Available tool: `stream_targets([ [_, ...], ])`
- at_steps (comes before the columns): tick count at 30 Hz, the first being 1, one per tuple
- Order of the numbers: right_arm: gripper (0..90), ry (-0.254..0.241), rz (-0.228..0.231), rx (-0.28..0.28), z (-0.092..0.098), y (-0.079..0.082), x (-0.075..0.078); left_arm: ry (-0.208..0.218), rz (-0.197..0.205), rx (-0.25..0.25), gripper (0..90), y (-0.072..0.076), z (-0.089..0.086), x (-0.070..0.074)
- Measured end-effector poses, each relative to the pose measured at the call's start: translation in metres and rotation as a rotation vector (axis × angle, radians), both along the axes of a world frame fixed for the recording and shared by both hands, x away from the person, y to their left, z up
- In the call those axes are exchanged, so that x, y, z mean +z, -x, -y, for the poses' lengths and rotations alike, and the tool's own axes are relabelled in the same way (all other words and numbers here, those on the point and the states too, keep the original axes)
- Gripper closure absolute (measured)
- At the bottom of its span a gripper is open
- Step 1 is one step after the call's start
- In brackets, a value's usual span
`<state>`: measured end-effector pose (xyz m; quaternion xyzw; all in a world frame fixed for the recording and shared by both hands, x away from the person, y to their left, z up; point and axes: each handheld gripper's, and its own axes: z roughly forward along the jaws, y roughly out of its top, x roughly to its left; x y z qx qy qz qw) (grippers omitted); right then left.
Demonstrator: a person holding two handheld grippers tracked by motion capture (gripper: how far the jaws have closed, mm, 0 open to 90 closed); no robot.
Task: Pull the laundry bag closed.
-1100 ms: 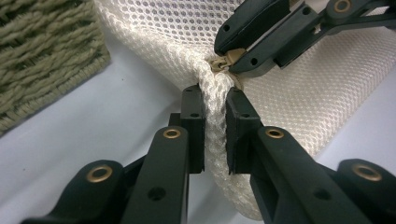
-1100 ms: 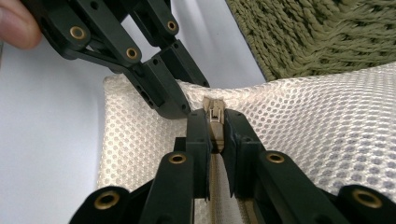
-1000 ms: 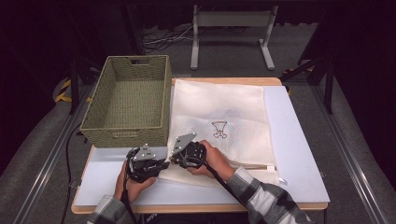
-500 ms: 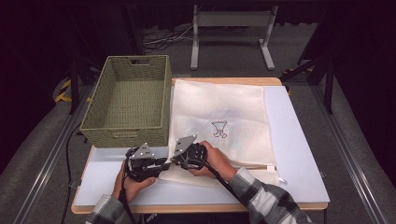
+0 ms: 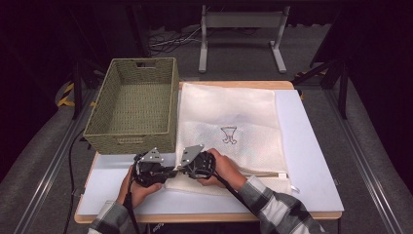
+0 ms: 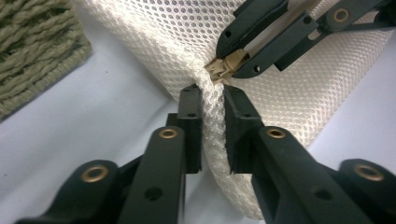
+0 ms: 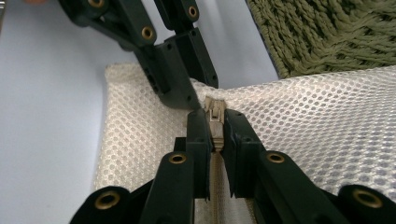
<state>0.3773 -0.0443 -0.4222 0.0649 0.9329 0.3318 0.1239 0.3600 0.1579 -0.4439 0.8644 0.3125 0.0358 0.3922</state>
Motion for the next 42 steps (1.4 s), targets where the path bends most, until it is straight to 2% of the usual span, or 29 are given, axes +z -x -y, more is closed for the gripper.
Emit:
stream_targets([
  [5,78.7,0.011,-0.003,-0.004,0.0008,-0.0001,-0.0021,-0.01,0.029,0.019,82.7,0.002,-0.0013,0.0024],
  [9,82.2,0.022,-0.02,0.002,0.002,-0.0008,-0.0032,-0.012,0.045,0.036,82.7,0.0036,-0.0028,0.0036],
  [13,74.3,0.006,-0.018,-0.003,0.0021,-0.0004,-0.0017,-0.017,0.054,0.035,82.6,0.0047,-0.0018,0.0037],
  [14,71.0,0.004,-0.005,-0.01,0.0018,-0.0003,-0.0015,-0.026,0.064,0.032,82.6,0.0055,-0.0018,0.0044],
  [19,68.9,-0.017,-0.012,-0.024,0.0017,-0.0017,-0.0016,-0.008,0.064,0.03,82.5,0.0071,-0.0037,0.0052],
  [22,70.5,-0.021,-0.018,-0.024,-0.0015,-0.0028,-0.0035,-0.016,0.073,0.028,82.6,0.0081,-0.0029,0.0053],
  [25,73.7,-0.043,-0.047,-0.023,-0.0024,-0.0052,-0.0036,-0.013,0.079,0.028,82.6,0.0087,-0.0028,0.0054],
  [28,77.2,-0.043,-0.046,-0.024,-0.0028,-0.0056,-0.0036,-0.013,0.079,0.028,82.6,0.0086,-0.0032,0.0054],
  [30,80.6,-0.033,-0.03,-0.024,-0.004,-0.0048,-0.0034,-0.021,0.077,0.028,82.6,0.0083,-0.0032,0.0054],
  [37,81.3,-0.031,-0.032,-0.024,-0.0025,-0.0046,-0.0016,-0.031,0.078,0.03,82.6,0.0086,-0.0025,0.005],
  [42,81.6,-0.015,-0.021,-0.024,-0.0035,-0.0042,-0.0013,-0.008,0.07,0.053,79.8,0.0074,-0.0039,0.005],
])
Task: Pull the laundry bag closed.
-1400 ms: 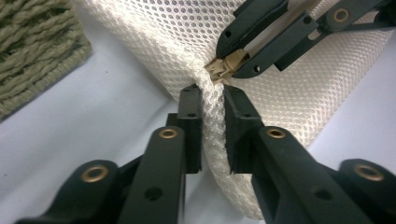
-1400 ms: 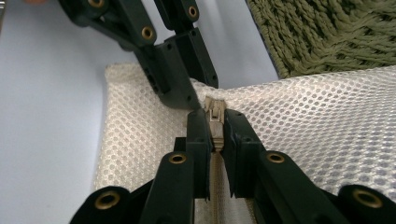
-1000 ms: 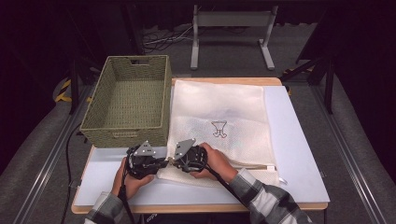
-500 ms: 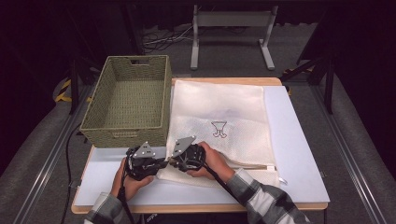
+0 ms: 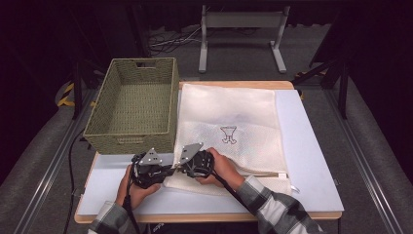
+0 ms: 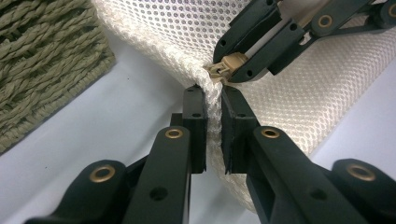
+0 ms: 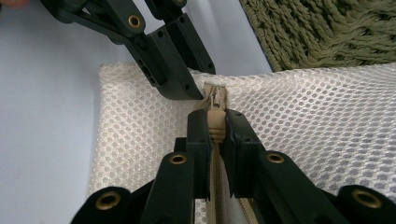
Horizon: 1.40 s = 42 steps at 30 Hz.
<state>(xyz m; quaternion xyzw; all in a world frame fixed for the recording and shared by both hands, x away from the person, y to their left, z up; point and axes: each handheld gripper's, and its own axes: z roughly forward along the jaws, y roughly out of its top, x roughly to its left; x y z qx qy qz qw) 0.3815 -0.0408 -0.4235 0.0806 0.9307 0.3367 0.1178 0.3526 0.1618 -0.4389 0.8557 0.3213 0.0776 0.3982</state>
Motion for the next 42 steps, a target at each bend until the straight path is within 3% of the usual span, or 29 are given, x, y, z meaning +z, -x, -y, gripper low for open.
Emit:
stream_targets([
  [2,81.6,0.005,0.014,-0.004,-0.001,0.0,0.0,0.027,-0.012,0.002,77.9,-0.001,-0.002,0.0],
  [6,81.7,0.017,0.037,-0.008,-0.001,0.002,0.0,0.025,-0.004,0.012,82.2,0.0,-0.001,0.001],
  [8,81.8,0.024,0.046,-0.014,-0.002,0.002,0.0,0.063,-0.021,0.036,83.2,0.0,-0.003,0.001],
  [13,81.9,0.038,0.051,-0.015,-0.004,0.002,-0.001,0.064,-0.021,0.055,83.8,0.002,-0.002,0.0],
  [18,81.9,0.042,0.038,-0.029,-0.004,0.001,-0.002,0.103,-0.025,0.091,84.4,0.003,-0.005,-0.002],
  [22,82.0,0.063,0.042,-0.028,-0.005,0.003,-0.002,0.087,-0.015,0.089,84.4,0.003,-0.005,-0.002],
  [36,82.0,0.092,0.047,-0.013,0.005,0.005,-0.002,0.117,-0.01,0.089,84.4,0.006,-0.004,-0.001],
  [42,82.0,0.089,0.042,-0.017,0.01,0.005,-0.002,0.17,-0.029,0.096,84.3,0.007,-0.005,-0.001],
])
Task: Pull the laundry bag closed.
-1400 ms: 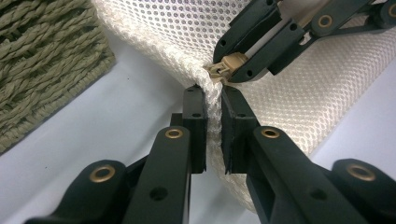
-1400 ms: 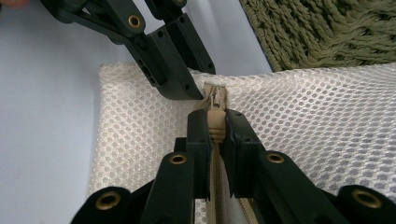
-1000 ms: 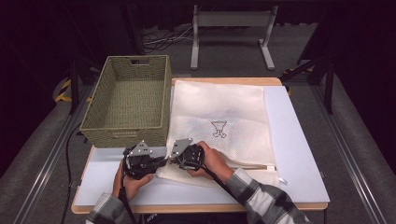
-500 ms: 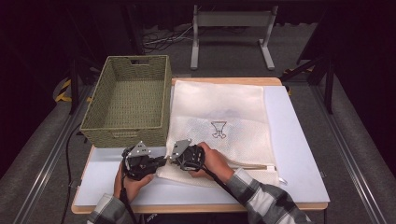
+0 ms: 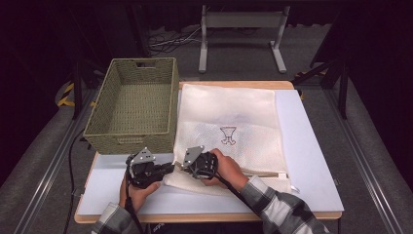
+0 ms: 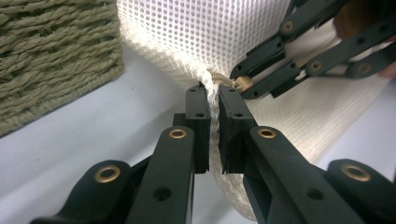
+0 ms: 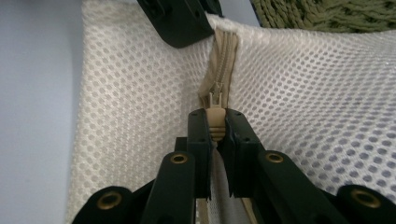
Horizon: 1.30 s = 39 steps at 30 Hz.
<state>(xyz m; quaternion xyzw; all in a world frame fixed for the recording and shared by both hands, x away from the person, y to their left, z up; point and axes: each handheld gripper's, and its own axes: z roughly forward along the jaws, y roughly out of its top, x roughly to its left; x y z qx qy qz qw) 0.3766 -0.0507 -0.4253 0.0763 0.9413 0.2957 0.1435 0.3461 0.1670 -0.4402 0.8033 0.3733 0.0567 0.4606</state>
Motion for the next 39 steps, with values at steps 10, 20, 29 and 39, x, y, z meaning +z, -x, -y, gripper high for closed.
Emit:
stream_targets([
  [10,82.0,-0.011,-0.003,-0.001,0.006,0.002,0.0,-0.001,0.015,-0.003,85.8,0.003,0.0,0.002],
  [20,81.9,-0.022,0.028,0.028,0.003,0.008,0.003,-0.101,-0.013,-0.074,76.5,-0.004,0.0,-0.003],
  [29,81.6,-0.034,0.017,0.031,0.003,0.006,0.003,-0.104,0.001,-0.08,73.2,-0.011,0.006,0.0],
  [39,82.0,-0.028,0.019,0.005,0.0,0.006,0.004,-0.098,0.04,-0.051,84.5,-0.007,0.007,0.004],
])
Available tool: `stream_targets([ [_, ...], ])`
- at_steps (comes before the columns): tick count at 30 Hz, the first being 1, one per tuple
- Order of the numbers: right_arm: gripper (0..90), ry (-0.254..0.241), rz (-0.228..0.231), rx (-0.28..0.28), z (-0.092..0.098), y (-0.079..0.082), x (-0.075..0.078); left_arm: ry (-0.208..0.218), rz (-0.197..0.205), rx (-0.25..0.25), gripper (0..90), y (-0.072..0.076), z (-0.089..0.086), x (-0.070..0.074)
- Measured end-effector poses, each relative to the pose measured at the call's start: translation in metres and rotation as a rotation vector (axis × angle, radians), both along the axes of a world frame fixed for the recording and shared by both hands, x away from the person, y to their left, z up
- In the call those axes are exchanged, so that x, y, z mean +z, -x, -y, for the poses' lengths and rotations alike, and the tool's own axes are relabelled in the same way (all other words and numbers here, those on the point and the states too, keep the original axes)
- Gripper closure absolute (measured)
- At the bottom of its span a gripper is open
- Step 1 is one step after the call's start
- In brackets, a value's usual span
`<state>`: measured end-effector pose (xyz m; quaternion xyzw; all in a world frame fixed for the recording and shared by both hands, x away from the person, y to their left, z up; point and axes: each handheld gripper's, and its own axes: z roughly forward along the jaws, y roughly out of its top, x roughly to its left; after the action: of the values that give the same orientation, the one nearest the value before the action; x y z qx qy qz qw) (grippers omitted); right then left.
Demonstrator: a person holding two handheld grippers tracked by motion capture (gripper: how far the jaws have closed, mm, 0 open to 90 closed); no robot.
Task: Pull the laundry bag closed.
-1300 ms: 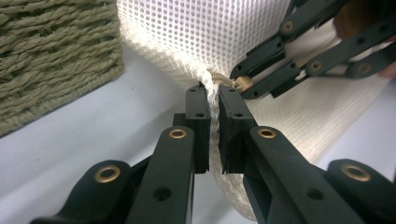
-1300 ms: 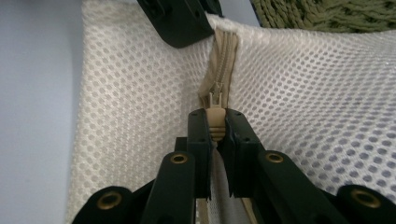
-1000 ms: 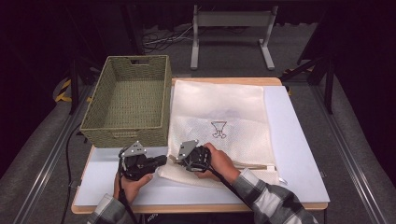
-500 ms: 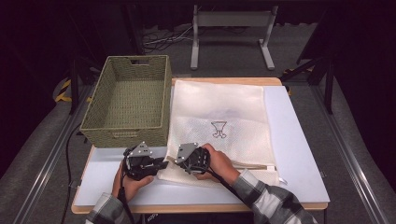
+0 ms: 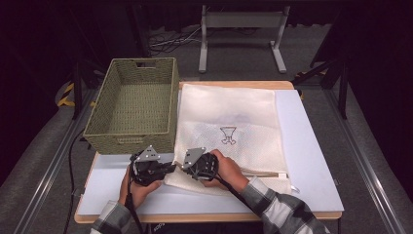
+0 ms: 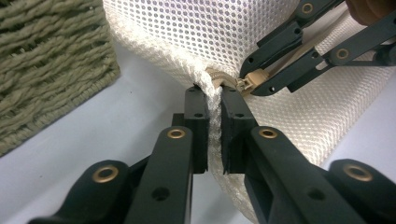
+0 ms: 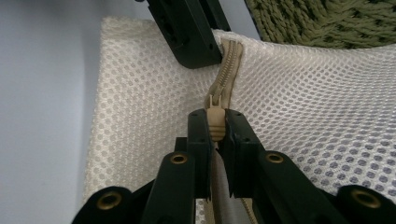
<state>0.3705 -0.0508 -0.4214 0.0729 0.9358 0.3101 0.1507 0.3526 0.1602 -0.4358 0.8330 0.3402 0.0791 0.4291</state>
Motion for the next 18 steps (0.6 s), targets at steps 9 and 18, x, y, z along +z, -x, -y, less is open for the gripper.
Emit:
stream_targets([
  [9,82.1,0.008,0.004,-0.015,0.002,-0.002,0.0,0.048,0.003,0.027,85.0,0.003,-0.005,0.001],
  [18,82.1,0.053,-0.006,0.0,0.018,-0.001,-0.002,0.062,0.0,0.024,84.9,0.007,-0.007,0.0],
])
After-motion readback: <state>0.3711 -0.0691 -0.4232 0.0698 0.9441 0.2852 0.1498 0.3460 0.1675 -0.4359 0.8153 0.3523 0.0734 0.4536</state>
